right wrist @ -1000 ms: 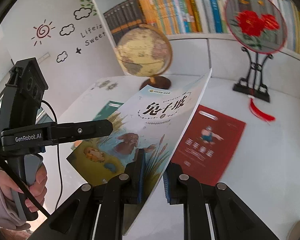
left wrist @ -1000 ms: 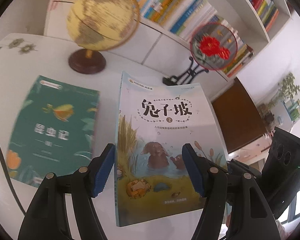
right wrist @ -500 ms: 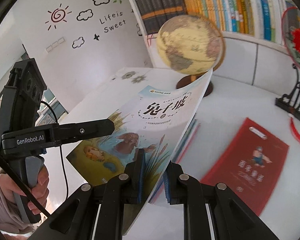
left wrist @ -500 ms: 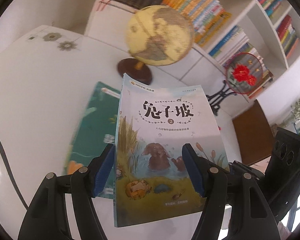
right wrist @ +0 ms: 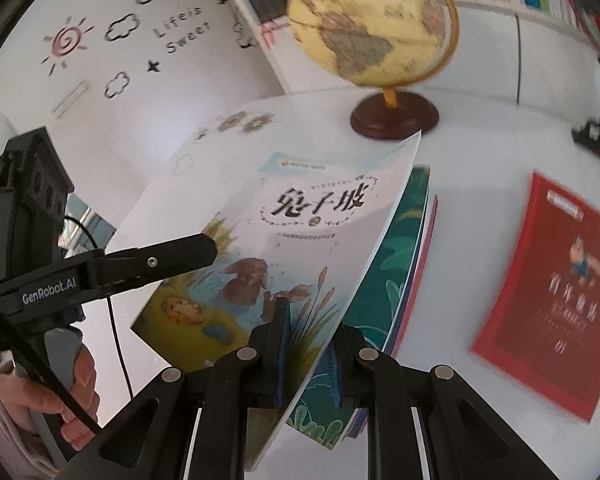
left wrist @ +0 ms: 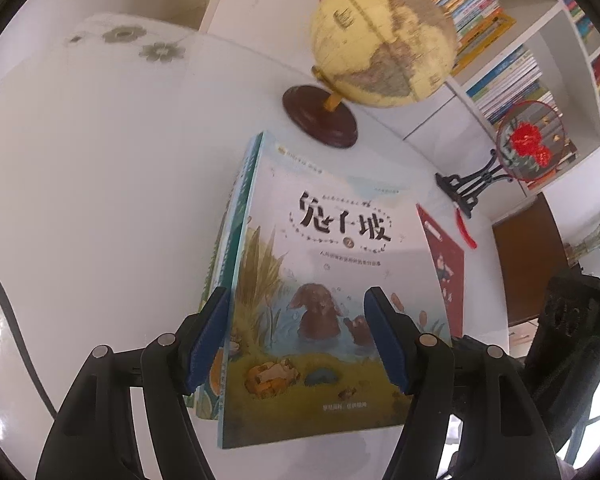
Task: Organize books
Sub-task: 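Open both tools and pull back from the stack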
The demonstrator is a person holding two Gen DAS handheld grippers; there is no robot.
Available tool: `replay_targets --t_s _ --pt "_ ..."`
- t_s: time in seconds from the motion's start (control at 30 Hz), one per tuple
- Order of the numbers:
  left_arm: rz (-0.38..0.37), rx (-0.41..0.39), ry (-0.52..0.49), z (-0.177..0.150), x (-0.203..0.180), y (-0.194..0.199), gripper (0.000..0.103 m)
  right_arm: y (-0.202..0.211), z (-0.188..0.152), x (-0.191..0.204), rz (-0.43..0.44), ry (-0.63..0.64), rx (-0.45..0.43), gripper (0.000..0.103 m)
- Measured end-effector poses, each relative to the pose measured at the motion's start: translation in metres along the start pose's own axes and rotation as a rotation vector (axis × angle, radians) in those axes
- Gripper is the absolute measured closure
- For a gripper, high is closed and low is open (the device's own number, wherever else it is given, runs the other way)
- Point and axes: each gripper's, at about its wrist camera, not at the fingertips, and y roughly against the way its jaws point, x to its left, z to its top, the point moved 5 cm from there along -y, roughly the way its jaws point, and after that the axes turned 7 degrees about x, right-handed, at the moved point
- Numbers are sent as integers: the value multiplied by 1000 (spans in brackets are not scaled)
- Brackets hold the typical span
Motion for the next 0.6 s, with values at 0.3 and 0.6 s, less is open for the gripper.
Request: replay_targets --t_s 0.3,0.6 --pt "141 8 45 -7 16 16 31 -7 -8 -31 32 -203 66 54" --pt "202 -75 254 -35 44 51 31 21 -29 -65 10 -301 62 54"
